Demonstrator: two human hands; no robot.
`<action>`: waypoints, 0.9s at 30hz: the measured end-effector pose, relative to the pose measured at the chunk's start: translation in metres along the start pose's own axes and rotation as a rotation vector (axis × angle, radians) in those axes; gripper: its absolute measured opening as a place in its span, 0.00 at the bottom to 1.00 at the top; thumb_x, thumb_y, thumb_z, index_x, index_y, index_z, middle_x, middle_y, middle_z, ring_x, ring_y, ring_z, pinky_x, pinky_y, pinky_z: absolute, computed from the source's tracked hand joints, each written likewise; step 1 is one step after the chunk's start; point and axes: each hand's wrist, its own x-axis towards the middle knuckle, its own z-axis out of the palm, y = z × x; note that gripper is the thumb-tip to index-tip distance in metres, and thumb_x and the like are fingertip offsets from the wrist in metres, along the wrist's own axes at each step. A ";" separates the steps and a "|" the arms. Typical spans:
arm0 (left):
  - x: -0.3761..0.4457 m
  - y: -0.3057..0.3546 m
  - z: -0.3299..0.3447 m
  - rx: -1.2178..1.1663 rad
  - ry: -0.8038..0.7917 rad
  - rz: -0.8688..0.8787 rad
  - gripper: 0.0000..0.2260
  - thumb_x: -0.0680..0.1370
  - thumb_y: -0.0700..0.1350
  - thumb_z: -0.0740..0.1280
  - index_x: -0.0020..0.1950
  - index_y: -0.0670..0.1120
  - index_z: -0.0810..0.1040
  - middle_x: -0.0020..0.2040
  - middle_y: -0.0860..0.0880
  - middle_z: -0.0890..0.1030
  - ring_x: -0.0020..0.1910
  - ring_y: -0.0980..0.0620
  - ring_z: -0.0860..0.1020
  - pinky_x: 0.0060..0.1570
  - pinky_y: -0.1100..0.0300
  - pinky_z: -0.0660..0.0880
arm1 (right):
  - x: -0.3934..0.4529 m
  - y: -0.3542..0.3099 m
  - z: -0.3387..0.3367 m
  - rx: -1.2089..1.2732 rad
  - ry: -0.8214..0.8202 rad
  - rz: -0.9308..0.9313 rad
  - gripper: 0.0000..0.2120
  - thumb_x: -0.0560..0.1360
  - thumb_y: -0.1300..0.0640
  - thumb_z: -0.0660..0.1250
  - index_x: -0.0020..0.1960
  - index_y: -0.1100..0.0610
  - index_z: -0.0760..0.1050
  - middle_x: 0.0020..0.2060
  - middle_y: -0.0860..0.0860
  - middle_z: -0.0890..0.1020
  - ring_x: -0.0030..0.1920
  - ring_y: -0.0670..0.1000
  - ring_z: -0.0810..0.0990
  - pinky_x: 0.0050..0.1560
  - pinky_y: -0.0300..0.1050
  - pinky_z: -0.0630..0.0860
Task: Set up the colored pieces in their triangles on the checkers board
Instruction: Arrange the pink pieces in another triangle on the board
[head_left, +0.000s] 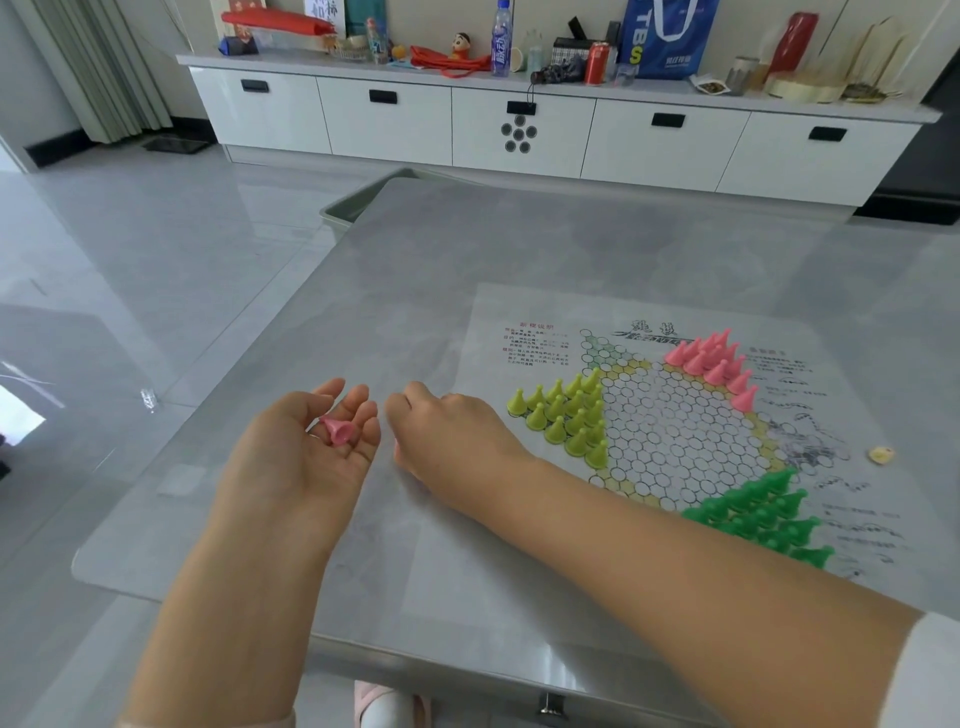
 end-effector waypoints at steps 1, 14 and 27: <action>0.000 -0.001 0.000 -0.008 0.004 -0.006 0.09 0.77 0.36 0.55 0.47 0.40 0.75 0.45 0.44 0.77 0.40 0.51 0.77 0.37 0.61 0.73 | 0.001 0.000 0.003 0.036 -0.042 -0.017 0.05 0.70 0.57 0.66 0.44 0.55 0.73 0.39 0.49 0.75 0.28 0.52 0.73 0.24 0.40 0.59; -0.006 -0.010 0.006 -0.066 -0.010 -0.112 0.10 0.78 0.36 0.54 0.44 0.38 0.75 0.43 0.43 0.75 0.42 0.49 0.76 0.44 0.58 0.74 | -0.001 0.024 -0.032 0.620 0.045 0.057 0.08 0.79 0.55 0.54 0.42 0.57 0.63 0.42 0.55 0.71 0.45 0.59 0.73 0.41 0.46 0.63; -0.027 -0.033 0.030 -0.226 -0.362 -0.426 0.11 0.71 0.38 0.58 0.45 0.37 0.78 0.40 0.43 0.82 0.38 0.50 0.81 0.36 0.56 0.81 | -0.024 0.050 -0.074 0.842 -0.010 -0.115 0.02 0.74 0.58 0.65 0.45 0.57 0.74 0.41 0.49 0.75 0.41 0.46 0.75 0.46 0.44 0.74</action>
